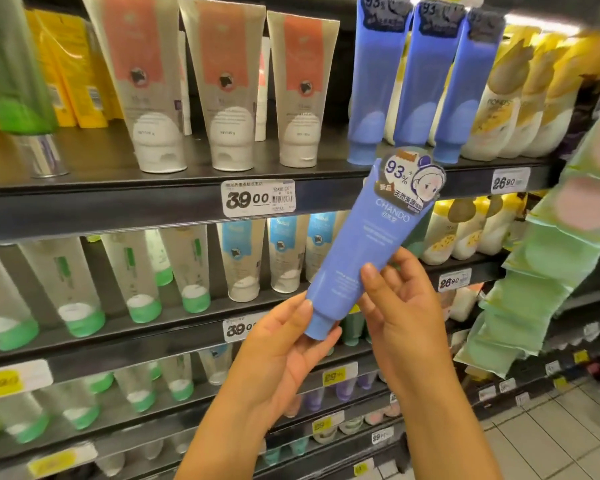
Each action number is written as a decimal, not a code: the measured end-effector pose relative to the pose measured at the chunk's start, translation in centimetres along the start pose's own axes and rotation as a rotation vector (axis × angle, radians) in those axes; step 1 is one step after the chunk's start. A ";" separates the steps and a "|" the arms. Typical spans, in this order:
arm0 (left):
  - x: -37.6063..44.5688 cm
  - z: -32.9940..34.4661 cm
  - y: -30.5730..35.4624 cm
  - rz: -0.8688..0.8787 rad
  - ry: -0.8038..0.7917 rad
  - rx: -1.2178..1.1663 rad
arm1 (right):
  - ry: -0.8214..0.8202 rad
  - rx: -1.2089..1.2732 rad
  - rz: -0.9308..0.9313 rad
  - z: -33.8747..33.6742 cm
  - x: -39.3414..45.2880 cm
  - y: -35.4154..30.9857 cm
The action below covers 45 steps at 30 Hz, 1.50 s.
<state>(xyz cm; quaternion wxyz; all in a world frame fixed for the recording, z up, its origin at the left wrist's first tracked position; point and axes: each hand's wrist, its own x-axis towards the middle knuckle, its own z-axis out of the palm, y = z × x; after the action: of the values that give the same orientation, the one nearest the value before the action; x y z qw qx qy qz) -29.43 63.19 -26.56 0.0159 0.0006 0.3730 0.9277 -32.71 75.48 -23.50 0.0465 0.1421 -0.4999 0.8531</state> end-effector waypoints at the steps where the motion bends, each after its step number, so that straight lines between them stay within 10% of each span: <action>1: 0.0 0.1 -0.1 0.005 0.002 0.000 | -0.003 0.010 -0.003 -0.1 0.1 0.0; 45: 2.3 11.6 -11.5 0.042 0.109 0.143 | -0.286 0.218 0.149 -15.4 4.2 -5.0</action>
<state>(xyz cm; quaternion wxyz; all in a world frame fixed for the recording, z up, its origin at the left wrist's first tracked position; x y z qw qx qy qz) -31.26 79.62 -26.15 -0.0242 -0.0410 0.4384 0.8975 -38.59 91.05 -25.16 -0.1041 0.2288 -0.4150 0.8744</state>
